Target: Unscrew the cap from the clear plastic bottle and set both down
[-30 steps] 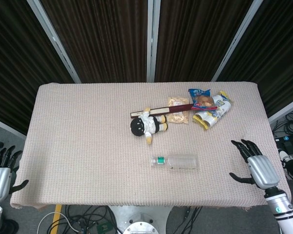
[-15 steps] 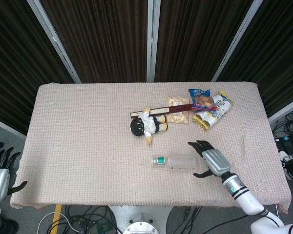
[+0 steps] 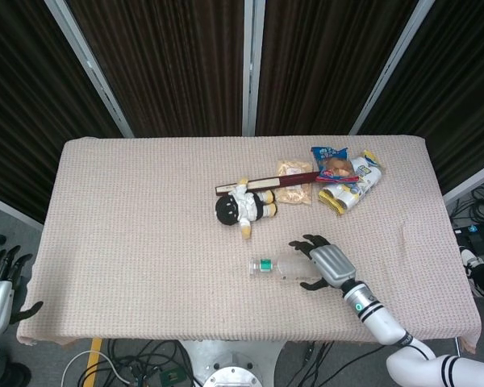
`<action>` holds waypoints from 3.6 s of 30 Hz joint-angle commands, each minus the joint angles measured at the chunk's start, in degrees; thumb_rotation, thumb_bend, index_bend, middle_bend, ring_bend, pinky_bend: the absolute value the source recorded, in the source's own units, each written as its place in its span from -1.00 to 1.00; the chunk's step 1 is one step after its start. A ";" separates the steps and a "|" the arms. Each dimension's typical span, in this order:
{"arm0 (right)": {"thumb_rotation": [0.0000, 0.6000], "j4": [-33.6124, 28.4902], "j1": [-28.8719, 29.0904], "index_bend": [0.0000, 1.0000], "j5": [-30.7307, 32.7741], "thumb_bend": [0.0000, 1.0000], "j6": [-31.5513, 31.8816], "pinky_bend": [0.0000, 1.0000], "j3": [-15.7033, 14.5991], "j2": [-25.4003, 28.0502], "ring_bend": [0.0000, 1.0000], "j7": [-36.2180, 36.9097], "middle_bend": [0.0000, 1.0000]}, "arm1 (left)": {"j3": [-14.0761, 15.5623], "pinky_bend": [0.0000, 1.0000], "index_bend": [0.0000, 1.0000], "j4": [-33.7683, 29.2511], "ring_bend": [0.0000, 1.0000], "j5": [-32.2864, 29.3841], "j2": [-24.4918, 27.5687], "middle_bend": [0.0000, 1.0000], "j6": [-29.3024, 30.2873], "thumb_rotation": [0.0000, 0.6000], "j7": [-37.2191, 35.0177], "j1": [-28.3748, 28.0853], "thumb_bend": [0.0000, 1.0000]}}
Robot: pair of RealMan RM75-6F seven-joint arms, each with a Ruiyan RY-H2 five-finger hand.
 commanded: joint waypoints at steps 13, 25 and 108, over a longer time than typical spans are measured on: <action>1.00 3.12 0.75 -0.13 -3.55 -0.34 3.61 -0.31 -0.30 -2.35 -0.47 6.51 -0.19 | -0.82 -1.00 -0.60 -0.51 -0.97 2.38 0.63 -0.91 0.65 1.00 -1.31 -1.25 -0.78; 1.00 11.09 2.16 0.00 -16.09 -0.24 16.75 -0.17 -0.97 -6.80 -0.40 32.39 -0.11 | -2.73 -1.00 -0.60 -7.38 -0.97 15.14 3.06 -0.91 -3.41 1.00 -8.63 -11.85 -0.78; 1.00 8.03 10.35 0.15 -12.60 0.05 15.13 -0.03 -0.78 -11.02 -0.29 37.23 0.00 | -5.62 -1.00 -0.72 -10.51 -0.97 17.13 -14.47 -0.91 -6.42 1.00 -1.97 -30.22 -0.78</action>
